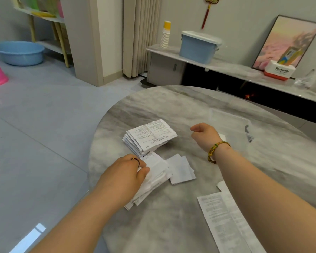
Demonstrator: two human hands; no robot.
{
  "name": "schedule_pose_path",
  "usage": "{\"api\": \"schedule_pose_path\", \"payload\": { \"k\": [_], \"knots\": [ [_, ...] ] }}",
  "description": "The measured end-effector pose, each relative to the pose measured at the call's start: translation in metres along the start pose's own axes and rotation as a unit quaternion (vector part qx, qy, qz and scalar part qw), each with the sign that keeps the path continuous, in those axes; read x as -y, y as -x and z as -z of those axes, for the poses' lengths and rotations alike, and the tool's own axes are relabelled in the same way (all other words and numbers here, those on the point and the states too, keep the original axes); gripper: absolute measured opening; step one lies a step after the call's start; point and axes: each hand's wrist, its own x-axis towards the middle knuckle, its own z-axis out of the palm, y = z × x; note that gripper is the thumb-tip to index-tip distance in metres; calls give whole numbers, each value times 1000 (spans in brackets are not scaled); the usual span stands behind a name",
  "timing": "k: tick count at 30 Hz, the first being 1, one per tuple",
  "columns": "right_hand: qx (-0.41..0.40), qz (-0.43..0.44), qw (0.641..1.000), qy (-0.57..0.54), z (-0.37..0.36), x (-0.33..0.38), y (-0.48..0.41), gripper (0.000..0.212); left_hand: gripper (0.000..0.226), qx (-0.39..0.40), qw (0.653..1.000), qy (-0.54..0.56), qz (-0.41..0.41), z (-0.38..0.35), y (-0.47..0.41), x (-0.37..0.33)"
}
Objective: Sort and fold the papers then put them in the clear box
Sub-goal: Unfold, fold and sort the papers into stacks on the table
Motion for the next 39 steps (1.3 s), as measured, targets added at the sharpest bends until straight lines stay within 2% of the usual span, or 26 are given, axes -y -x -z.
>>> {"api": "schedule_pose_path", "payload": {
  "k": [7, 12, 14, 18, 25, 30, 32, 34, 37, 39],
  "knots": [
    [26, -32, 998, 41, 53, -44, 81, 11, 33, -41, 997, 20, -64, -2, 15, -27],
    [71, -82, 984, 144, 67, -88, 132, 32, 34, 37, 991, 41, -120, -23, 34, -56],
    [72, -112, 978, 158, 70, -103, 145, 40, 43, 80, 988, 21, -127, -37, 38, -69],
    [65, -158, 981, 95, 72, -121, 164, 50, 81, 187, 975, -44, -109, -69, 45, -85],
    [60, -172, 982, 38, 74, -123, 157, 56, 84, 220, 964, -111, -96, -101, 47, -103],
    [62, -213, 973, -58, 78, -125, 151, 54, 91, 228, 955, -166, -97, -109, 43, -104],
    [78, -241, 963, -92, 81, -125, 150, 48, 92, 228, 955, -166, -93, -108, 41, -104],
    [113, -248, 956, -105, 85, -126, 149, 32, 92, 226, 956, -162, -91, -107, 40, -104],
    [175, -221, 958, -49, 88, -125, 150, 6, 93, 217, 959, -157, -92, -106, 39, -105],
    [184, -202, 962, -21, 88, -124, 150, 2, 94, 213, 962, -150, -84, -105, 36, -105]
  ]
}}
